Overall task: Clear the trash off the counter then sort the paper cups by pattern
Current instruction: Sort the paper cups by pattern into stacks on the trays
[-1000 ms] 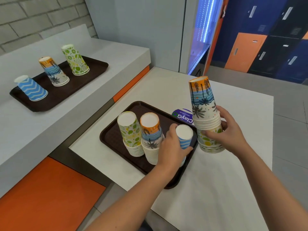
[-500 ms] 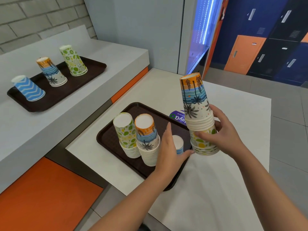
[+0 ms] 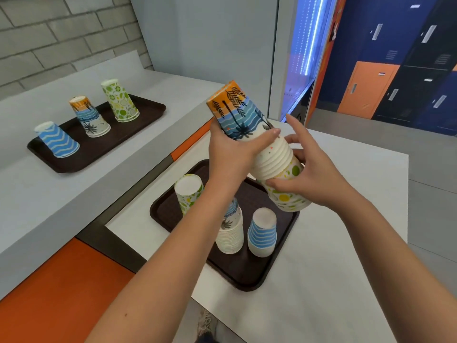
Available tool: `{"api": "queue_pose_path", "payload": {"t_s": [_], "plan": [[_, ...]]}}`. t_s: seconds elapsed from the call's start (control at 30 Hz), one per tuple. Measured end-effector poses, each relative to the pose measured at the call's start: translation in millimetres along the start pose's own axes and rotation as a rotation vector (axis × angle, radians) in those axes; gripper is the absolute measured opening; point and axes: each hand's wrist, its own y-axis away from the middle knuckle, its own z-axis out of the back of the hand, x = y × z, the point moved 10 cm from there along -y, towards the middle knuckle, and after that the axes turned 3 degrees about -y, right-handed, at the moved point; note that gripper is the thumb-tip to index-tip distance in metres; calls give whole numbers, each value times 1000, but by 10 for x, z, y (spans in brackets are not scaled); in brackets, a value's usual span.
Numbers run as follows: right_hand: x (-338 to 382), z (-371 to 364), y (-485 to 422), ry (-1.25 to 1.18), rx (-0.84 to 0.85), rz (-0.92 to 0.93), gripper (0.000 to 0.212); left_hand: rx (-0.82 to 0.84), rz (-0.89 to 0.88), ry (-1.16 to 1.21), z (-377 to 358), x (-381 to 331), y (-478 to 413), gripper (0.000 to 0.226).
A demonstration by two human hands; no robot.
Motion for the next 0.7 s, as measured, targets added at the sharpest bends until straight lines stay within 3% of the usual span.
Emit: {"api": "queue_pose_path", "payload": {"t_s": [0.33,0.53,0.6,0.7], "plan": [[121,-180,-175,208,28,43,117,-119,74,76,349,139,-203,82],[-59,-156,-247,289,44,-29,113,-193,90,266,690,26,-360,64],[-144,-117,-297,277,27,-67,109,-215,55,230,840,-50,-349,61],[-270,-59,-423,213,-20,-125,99,-196,-27,-15,956,-143,-139,67]]}}
